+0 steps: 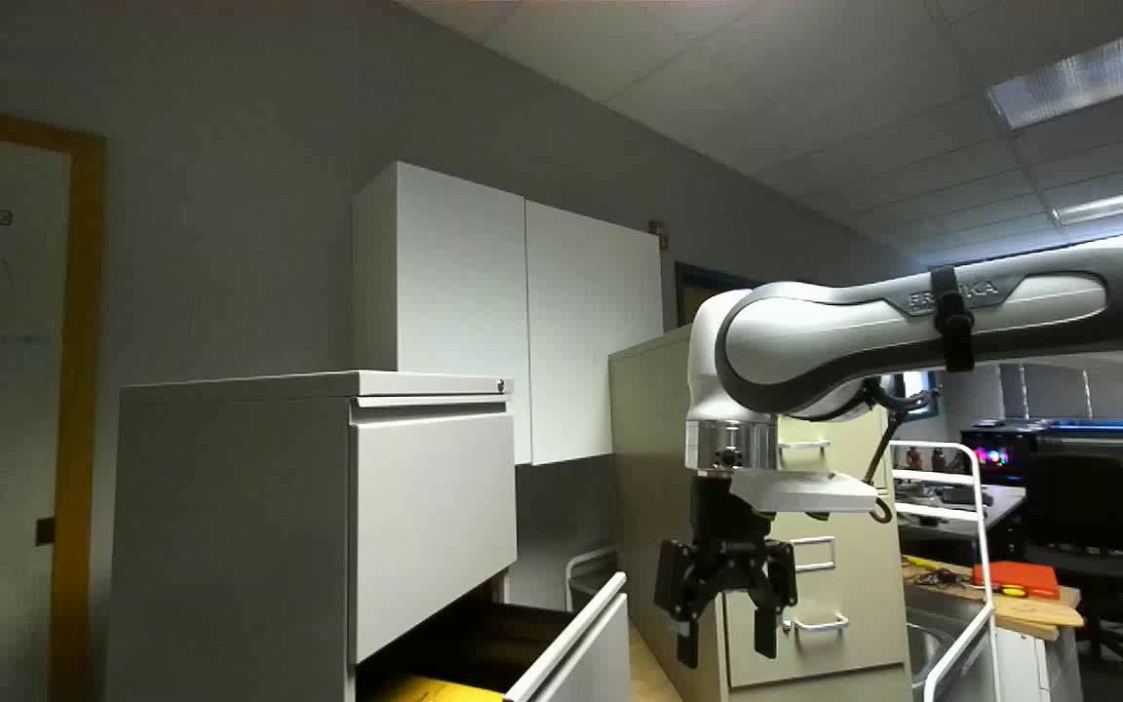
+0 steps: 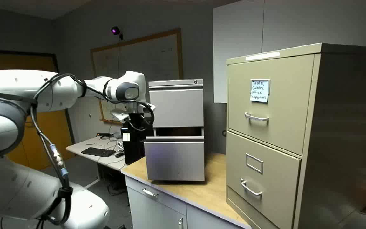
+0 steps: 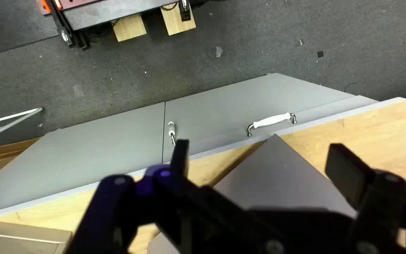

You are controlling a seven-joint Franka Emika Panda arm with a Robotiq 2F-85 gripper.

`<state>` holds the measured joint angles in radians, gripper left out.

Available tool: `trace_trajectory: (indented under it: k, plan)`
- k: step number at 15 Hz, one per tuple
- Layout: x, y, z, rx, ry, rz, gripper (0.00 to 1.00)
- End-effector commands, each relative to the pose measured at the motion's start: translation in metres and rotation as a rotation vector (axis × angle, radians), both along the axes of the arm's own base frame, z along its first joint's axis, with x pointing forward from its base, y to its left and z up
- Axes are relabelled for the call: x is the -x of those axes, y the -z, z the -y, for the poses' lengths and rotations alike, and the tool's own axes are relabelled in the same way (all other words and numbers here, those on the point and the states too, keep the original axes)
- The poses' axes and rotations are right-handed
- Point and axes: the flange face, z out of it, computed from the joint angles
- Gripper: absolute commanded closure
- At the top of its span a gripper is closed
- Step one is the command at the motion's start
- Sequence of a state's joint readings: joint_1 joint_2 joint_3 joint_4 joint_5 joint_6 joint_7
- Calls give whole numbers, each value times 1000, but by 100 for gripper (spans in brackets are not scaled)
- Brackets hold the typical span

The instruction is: Close the bottom drawer of the left cabinet

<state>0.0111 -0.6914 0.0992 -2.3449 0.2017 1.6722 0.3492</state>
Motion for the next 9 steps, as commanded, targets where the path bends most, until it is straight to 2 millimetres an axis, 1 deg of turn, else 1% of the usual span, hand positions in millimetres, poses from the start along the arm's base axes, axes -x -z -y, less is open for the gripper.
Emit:
trace_trajectory:
  k: [1, 7, 9]
  plan:
    - [0, -1, 0, 0, 0, 2, 0]
    - [0, -2, 0, 0, 0, 7, 0]
    - [-3, -1, 5, 11, 15, 13, 0]
